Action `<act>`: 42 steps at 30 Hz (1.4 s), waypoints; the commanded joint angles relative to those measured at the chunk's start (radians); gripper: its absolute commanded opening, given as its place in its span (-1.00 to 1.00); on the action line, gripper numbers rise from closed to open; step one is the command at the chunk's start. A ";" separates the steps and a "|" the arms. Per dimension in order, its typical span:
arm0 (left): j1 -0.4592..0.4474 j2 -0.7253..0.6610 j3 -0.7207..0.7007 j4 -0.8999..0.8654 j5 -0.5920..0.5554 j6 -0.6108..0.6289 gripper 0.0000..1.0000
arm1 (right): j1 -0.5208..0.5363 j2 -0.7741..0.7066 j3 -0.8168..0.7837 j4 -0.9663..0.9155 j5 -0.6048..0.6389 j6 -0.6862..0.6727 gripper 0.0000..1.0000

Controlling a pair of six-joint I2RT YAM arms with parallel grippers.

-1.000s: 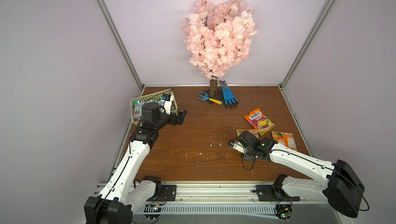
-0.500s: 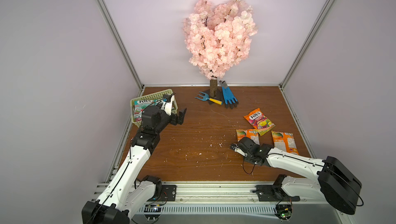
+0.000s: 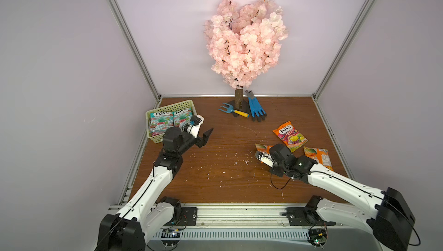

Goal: Put the candies in the basket
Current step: Pick up the candy at the center of the board.

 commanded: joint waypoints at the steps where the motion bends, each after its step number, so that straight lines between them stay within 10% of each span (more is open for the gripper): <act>1: -0.015 -0.011 -0.048 0.201 0.171 0.157 0.16 | -0.008 -0.036 0.073 -0.018 -0.199 0.035 -1.00; 16: -0.340 0.125 -0.026 0.005 0.047 0.608 0.31 | -0.048 0.181 0.306 -0.018 -0.382 0.151 -1.00; 42: -0.513 0.336 0.138 -0.067 0.132 0.594 0.10 | -0.059 0.218 0.280 0.089 -0.437 0.182 -1.00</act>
